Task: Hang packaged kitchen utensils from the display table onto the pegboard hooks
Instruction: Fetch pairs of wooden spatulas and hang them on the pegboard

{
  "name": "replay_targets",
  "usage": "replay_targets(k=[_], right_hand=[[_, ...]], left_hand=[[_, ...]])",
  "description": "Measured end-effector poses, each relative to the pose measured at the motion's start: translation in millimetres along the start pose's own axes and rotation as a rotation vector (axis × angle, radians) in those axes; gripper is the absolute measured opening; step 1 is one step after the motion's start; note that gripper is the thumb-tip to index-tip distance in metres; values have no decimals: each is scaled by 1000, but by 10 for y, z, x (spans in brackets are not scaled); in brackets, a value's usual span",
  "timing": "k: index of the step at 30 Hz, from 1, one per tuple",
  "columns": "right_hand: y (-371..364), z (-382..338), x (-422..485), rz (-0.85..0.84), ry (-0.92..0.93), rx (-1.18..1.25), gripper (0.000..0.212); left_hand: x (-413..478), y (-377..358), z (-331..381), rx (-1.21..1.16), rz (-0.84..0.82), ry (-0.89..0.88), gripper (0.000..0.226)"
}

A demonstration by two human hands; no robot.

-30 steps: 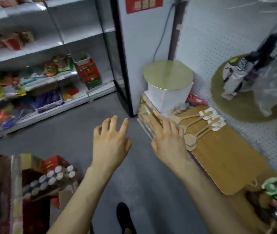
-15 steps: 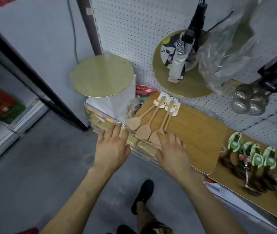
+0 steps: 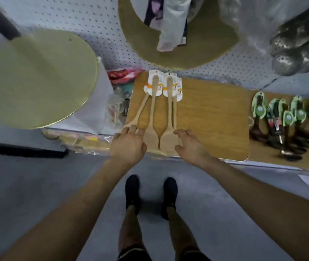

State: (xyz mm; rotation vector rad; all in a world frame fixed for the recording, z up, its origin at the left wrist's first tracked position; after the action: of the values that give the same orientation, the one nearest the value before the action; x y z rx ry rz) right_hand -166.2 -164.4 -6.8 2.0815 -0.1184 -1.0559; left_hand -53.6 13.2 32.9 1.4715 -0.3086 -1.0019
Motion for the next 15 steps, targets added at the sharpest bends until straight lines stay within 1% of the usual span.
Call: replay_targets(k=[2,4,7,10,15], right_hand=[[-69,19,236,11,-64,69,58],[-128,18,467,38,-112,108,56],[-164,-21,820,84,-116,117,56],[-123,-64,1191,161,-81,119,56],[-72,-130,1702,251,-96,121,55]], left_hand=[[339,-112,-133,-14,-17,-61,48],[637,-195,-275,36,-22,-104,43],[1068,-308,-456,27,-17,-123,37],[1489,-452,-506,-41,-10,-153,41],[2035,-744,-356,-190,23,-220,52]])
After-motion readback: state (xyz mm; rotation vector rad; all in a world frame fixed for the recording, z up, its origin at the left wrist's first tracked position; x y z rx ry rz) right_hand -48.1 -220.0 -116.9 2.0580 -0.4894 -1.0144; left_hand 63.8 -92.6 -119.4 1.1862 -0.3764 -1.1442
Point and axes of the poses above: each hand's wrist, its own x-axis towards the middle knuckle, its own y-axis out of the back of the hand, z = x × y, the point moved 7 cm from there along x, towards the middle knuckle, and after that the axes turned 7 degrees about -y, right-handed, at the moved point
